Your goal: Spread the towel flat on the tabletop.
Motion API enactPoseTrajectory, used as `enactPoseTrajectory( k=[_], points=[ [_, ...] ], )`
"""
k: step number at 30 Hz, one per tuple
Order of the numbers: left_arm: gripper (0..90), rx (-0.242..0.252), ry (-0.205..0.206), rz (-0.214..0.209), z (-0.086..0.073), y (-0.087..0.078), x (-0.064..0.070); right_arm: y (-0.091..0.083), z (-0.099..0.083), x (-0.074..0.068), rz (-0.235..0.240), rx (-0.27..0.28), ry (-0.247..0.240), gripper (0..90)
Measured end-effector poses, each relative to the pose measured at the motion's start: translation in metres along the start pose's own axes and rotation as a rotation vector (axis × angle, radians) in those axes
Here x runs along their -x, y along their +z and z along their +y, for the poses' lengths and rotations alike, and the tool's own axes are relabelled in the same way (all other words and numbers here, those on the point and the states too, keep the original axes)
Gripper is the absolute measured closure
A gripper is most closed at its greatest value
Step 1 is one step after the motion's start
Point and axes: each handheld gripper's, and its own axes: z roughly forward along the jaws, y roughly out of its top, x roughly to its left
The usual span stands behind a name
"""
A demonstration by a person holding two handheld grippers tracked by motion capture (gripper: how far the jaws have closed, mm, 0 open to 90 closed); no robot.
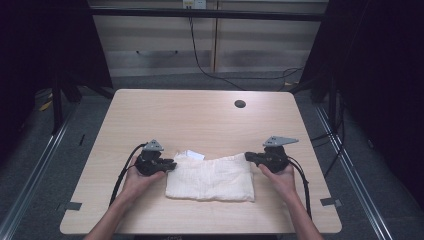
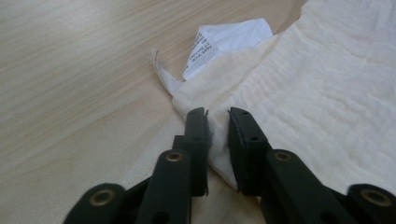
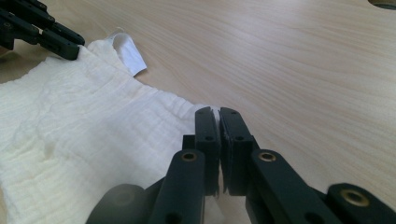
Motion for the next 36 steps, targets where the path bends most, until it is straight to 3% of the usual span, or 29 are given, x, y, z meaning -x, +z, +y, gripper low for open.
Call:
enactPoseTrajectory(
  k=[2, 7, 15, 21, 22, 24, 29, 32, 34, 36],
  points=[
    [82.2, 0.006, 0.005, -0.008, -0.001, -0.001, 0.0, 0.0, 0.0, 0.0, 0.0, 0.0, 0.0, 86.8],
    [82.1, 0.05, -0.033, -0.016, -0.002, -0.008, -0.004, 0.0, -0.001, 0.0, -0.001, -0.001, 0.004, 86.8],
    [82.8, 0.101, -0.033, -0.023, 0.002, -0.019, -0.004, 0.0, 0.0, 0.0, -0.001, 0.001, 0.006, 86.7],
    [84.5, 0.197, -0.05, -0.035, 0.012, -0.041, -0.007, -0.008, 0.006, 0.001, 0.004, 0.031, 0.008, 86.9],
    [84.8, 0.197, -0.05, -0.035, 0.012, -0.041, -0.007, -0.011, 0.009, 0.001, 0.005, 0.041, 0.007, 87.0],
    [85.9, 0.249, -0.057, -0.042, 0.02, -0.054, -0.008, -0.017, 0.016, 0.002, 0.01, 0.06, 0.002, 87.2],
    [86.3, 0.28, -0.048, -0.035, 0.036, -0.067, -0.012, -0.03, 0.037, 0.001, 0.011, 0.086, -0.027, 87.4],
    [86.3, 0.339, -0.047, -0.016, 0.059, -0.082, -0.018, -0.041, 0.066, 0.002, 0.005, 0.133, -0.048, 87.4],
    [86.4, 0.345, -0.042, -0.005, 0.066, -0.086, -0.02, -0.046, 0.081, 0.005, -0.005, 0.157, -0.057, 87.4],
    [86.4, 0.378, -0.038, 0.023, 0.088, -0.095, -0.025, -0.053, 0.098, 0.008, -0.005, 0.197, -0.062, 87.4]
  ],
)
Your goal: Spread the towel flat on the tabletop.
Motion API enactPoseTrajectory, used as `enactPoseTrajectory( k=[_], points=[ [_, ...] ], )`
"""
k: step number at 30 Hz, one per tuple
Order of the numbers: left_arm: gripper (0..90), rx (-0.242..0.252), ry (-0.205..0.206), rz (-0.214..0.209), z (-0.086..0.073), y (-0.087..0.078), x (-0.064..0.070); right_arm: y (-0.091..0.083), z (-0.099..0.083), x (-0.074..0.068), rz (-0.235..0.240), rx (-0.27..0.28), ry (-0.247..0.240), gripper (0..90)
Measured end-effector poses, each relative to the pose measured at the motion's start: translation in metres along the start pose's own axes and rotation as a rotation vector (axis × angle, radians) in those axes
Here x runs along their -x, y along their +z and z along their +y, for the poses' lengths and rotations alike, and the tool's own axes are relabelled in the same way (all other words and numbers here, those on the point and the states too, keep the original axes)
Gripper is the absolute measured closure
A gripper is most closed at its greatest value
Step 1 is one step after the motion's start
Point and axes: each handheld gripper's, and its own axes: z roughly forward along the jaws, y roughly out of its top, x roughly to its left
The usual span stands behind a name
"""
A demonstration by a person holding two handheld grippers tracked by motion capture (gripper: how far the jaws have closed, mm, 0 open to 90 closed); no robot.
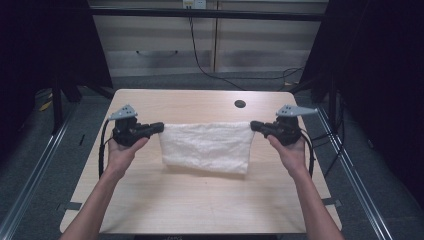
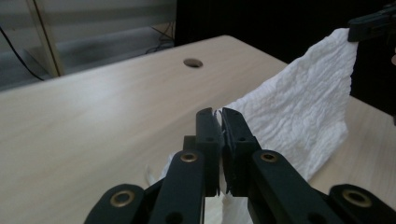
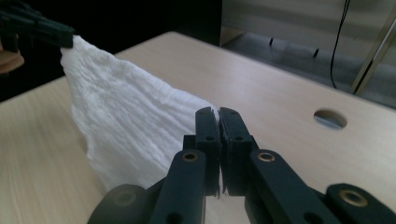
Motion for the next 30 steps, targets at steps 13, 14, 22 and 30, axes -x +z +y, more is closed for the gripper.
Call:
enactPoseTrajectory(
  k=[13, 14, 22, 30],
  points=[
    [86.5, 0.108, 0.0, 0.058, 0.09, 0.005, -0.016, 0.003, 0.083, 0.031, -0.062, 0.043, -0.022, 87.7],
    [86.5, 0.117, -0.003, 0.059, 0.095, 0.006, -0.019, 0.004, 0.087, 0.034, -0.064, 0.049, -0.019, 87.7],
    [86.4, 0.125, 0.008, 0.058, 0.1, 0.02, -0.023, 0.015, 0.099, 0.049, -0.073, 0.082, 0.008, 87.7],
    [86.3, 0.085, 0.022, 0.026, 0.046, 0.015, -0.012, 0.015, 0.044, 0.036, -0.021, 0.042, 0.016, 87.7]
  ],
)
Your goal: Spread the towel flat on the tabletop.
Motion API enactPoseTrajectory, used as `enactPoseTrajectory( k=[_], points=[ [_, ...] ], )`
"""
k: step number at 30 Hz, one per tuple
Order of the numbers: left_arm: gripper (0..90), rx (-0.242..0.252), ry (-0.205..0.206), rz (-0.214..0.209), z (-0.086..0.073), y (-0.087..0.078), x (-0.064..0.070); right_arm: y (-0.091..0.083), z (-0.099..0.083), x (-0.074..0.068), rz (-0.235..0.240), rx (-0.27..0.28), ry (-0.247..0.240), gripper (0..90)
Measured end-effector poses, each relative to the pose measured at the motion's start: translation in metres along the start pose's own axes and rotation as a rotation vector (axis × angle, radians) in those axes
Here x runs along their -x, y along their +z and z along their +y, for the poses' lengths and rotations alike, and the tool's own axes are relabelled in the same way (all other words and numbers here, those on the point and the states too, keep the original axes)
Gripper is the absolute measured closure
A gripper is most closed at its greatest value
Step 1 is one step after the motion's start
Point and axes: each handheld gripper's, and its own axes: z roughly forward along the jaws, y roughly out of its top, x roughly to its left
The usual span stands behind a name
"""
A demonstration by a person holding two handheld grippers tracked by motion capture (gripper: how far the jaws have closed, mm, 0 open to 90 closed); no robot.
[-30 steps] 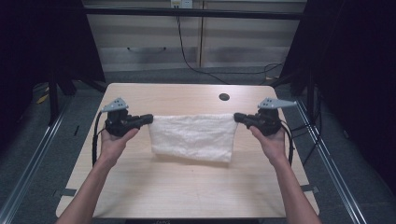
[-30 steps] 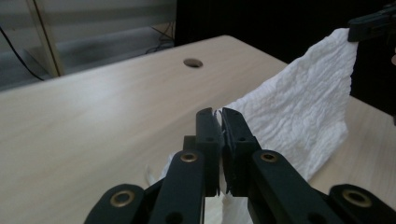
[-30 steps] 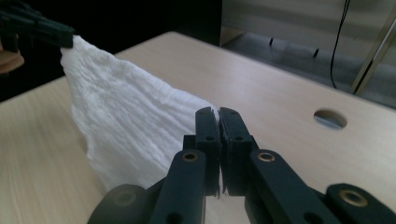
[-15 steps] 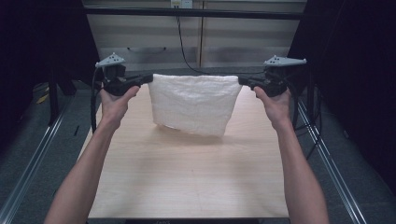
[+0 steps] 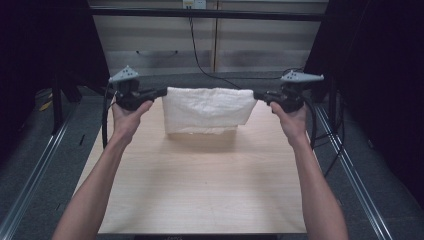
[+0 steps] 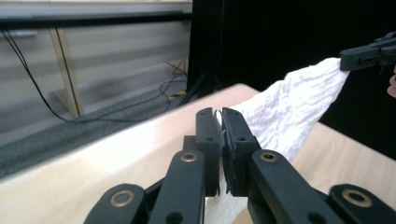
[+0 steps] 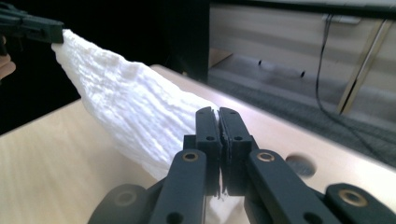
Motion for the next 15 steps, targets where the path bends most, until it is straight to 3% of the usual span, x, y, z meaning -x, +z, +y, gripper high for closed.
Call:
enactPoseTrajectory(
  k=[2, 3, 4, 5, 6, 7, 10, 11, 12, 13, 15],
  points=[
    [86.3, -0.017, -0.009, -0.007, -0.019, -0.004, 0.003, -0.001, -0.019, -0.004, 0.012, -0.017, 0.007, 87.7],
    [86.3, -0.017, -0.009, -0.007, -0.019, -0.004, 0.003, -0.001, -0.019, -0.004, 0.012, -0.017, 0.007, 87.7],
    [86.3, -0.03, -0.013, -0.019, -0.035, -0.009, 0.007, -0.003, -0.036, -0.009, 0.024, -0.026, 0.02, 87.6],
    [86.3, -0.03, -0.013, -0.019, -0.035, -0.009, 0.007, -0.003, -0.036, -0.009, 0.024, -0.026, 0.02, 87.6],
    [86.3, -0.034, -0.014, -0.027, -0.043, -0.011, 0.01, -0.008, -0.049, -0.015, 0.041, -0.026, 0.024, 87.6],
    [86.2, -0.042, -0.006, -0.029, -0.057, -0.018, 0.016, -0.011, -0.055, -0.019, 0.051, -0.023, 0.028, 87.6],
    [86.2, -0.022, -0.033, -0.053, -0.071, -0.026, 0.022, -0.018, -0.073, -0.031, 0.071, -0.039, 0.013, 87.6],
    [86.2, -0.025, -0.035, -0.062, -0.086, -0.033, 0.028, -0.021, -0.079, -0.036, 0.075, -0.049, 0.007, 87.6],
    [86.2, -0.025, -0.035, -0.062, -0.086, -0.033, 0.028, -0.023, -0.085, -0.04, 0.083, -0.056, 0.003, 87.6],
    [86.2, -0.036, -0.055, -0.078, -0.1, -0.037, 0.033, -0.026, -0.091, -0.044, 0.09, -0.066, 0.0, 87.5],
    [86.3, -0.051, -0.057, -0.093, -0.106, -0.039, 0.037, -0.028, -0.097, -0.048, 0.095, -0.078, -0.004, 87.5]
  ],
)
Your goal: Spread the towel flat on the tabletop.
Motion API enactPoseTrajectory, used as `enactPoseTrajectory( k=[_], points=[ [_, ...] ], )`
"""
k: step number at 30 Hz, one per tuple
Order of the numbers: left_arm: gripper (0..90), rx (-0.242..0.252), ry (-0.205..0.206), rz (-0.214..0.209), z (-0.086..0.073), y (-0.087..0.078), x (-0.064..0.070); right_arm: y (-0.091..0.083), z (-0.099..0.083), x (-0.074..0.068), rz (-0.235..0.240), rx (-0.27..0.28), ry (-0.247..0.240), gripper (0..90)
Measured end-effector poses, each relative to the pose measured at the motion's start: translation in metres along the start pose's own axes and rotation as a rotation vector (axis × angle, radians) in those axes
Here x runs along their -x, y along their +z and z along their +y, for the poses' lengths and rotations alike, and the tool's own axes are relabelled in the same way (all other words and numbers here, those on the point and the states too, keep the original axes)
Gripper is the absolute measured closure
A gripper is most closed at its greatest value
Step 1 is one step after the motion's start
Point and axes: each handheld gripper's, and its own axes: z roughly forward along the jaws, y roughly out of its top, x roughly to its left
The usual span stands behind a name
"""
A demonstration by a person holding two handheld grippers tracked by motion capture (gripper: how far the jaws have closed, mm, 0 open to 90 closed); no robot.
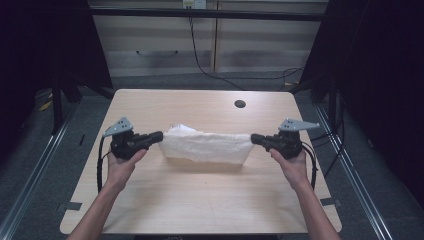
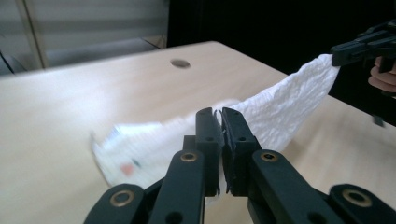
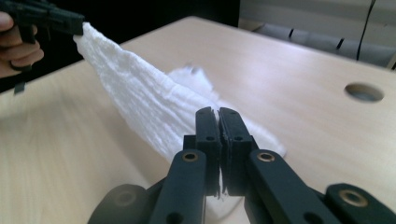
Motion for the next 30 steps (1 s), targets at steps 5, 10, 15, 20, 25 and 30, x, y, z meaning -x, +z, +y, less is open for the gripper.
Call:
enactPoseTrajectory(
  k=[5, 10, 15, 20, 25, 30],
  points=[
    [86.2, -0.055, 0.015, -0.005, -0.029, -0.01, 0.015, -0.005, -0.03, -0.015, 0.024, -0.061, -0.002, 87.4],
    [86.1, -0.111, 0.032, -0.019, -0.042, -0.011, 0.026, -0.005, -0.041, -0.019, 0.025, -0.093, -0.001, 87.3],
    [85.4, -0.158, 0.047, -0.035, -0.052, -0.013, 0.033, -0.015, -0.053, -0.029, 0.043, -0.112, 0.007, 86.7],
    [85.0, -0.213, 0.066, -0.042, -0.062, -0.016, 0.04, -0.018, -0.071, -0.038, 0.074, -0.158, 0.012, 86.2],
    [83.5, -0.222, 0.062, -0.028, -0.068, -0.016, 0.04, -0.018, -0.078, -0.042, 0.1, -0.166, 0.018, 85.9],
    [81.2, -0.248, 0.063, -0.016, -0.076, -0.016, 0.043, -0.025, -0.089, -0.045, 0.105, -0.179, 0.027, 82.8]
  ],
)
